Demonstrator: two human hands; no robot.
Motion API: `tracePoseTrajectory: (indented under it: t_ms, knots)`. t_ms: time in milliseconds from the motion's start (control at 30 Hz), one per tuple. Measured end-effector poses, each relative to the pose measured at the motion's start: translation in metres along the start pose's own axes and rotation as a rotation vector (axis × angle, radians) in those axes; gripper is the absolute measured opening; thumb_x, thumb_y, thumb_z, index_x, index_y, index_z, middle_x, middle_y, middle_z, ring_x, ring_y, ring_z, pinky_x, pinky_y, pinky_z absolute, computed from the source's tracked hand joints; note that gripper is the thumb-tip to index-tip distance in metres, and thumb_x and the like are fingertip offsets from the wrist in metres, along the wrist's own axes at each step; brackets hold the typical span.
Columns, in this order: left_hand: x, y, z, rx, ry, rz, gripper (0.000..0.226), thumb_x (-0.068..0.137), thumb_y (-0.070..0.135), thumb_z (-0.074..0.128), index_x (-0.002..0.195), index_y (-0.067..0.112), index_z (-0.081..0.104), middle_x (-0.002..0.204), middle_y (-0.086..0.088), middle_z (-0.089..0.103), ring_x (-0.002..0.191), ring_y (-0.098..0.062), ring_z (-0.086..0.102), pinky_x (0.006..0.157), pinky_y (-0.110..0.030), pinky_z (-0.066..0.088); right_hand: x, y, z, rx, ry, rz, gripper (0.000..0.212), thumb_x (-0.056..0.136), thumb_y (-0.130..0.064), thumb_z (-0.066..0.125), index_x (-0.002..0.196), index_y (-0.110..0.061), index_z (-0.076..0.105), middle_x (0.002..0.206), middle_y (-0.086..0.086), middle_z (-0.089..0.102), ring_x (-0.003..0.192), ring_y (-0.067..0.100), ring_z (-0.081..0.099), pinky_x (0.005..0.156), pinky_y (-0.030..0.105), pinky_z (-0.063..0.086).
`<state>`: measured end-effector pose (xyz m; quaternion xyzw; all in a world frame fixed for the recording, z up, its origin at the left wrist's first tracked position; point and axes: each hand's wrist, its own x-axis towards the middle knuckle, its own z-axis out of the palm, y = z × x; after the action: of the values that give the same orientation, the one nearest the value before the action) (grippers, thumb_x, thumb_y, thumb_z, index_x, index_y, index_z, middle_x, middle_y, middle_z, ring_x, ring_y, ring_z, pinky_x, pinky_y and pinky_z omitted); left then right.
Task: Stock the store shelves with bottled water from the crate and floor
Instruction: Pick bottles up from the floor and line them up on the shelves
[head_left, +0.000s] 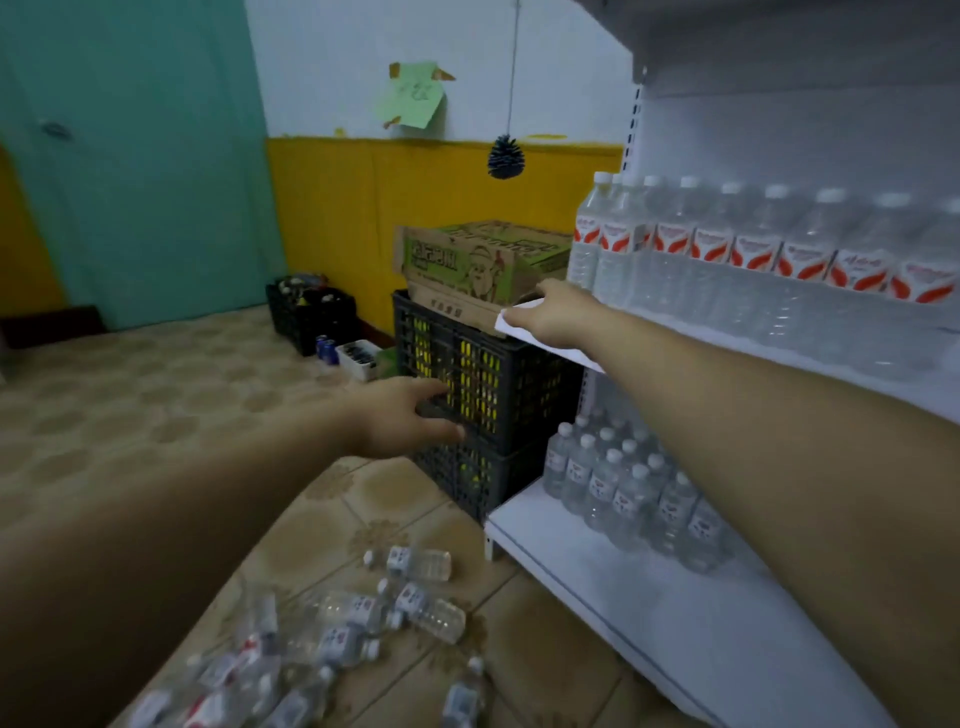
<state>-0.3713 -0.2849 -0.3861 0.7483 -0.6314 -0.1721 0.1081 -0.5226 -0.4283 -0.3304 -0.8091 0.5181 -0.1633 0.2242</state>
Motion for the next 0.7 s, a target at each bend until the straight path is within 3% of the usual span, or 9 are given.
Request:
tracePoseTrajectory:
  t_ms: [167,333,433,567,700]
  knots:
    - [-0.091,-0.052,0.026,-0.062,0.045,-0.187,0.072,0.088,0.053,0.058,0.149,0.029,0.029,0.156,-0.001,0.029,0.141,-0.023,0.03,0.11,-0.035,0.028,-0.051,-0.048,0.068,0.033,-0.187,-0.111,0.075,0.097,-0.049,0.051,0.153,-0.009,0.021,0.156,0.014,0.029,0.131,0.035,0.045,0.108,0.046,0.04]
    - [-0.149,-0.113,0.065,-0.125,-0.016,-0.395,0.076,0.087,0.057,0.058,0.15,0.032,0.025,0.157,-0.002,0.027,0.14,-0.024,0.031,0.109,-0.035,0.028,-0.078,-0.086,0.159,0.062,-0.355,-0.256,0.077,0.095,-0.047,0.057,0.154,-0.015,0.021,0.156,0.007,0.03,0.133,0.029,0.042,0.099,0.032,0.039]
    - [-0.166,-0.155,0.091,-0.158,-0.044,-0.497,0.08,0.083,0.062,0.057,0.15,0.032,0.025,0.156,-0.002,0.03,0.14,-0.023,0.032,0.113,-0.039,0.029,-0.083,-0.098,0.218,0.069,-0.439,-0.247,0.079,0.094,-0.048,0.057,0.155,-0.015,0.02,0.159,0.008,0.024,0.141,0.031,0.032,0.104,0.034,0.034]
    - [-0.173,-0.21,0.125,-0.246,-0.112,-0.601,0.078,0.086,0.056,0.057,0.151,0.026,0.025,0.155,-0.003,0.031,0.138,-0.023,0.036,0.11,-0.035,0.03,-0.08,-0.102,0.29,0.08,-0.548,-0.215,0.08,0.092,-0.049,0.059,0.154,-0.017,0.02,0.159,0.007,0.025,0.141,0.031,0.033,0.109,0.038,0.034]
    - [-0.169,-0.265,0.164,-0.337,-0.17,-0.667,0.078,0.086,0.054,0.059,0.151,0.024,0.026,0.156,-0.003,0.03,0.139,-0.023,0.035,0.11,-0.034,0.031,-0.067,-0.091,0.355,0.029,-0.687,-0.15,0.078,0.093,-0.049,0.056,0.155,-0.018,0.019,0.159,0.007,0.026,0.132,0.03,0.044,0.098,0.035,0.04]
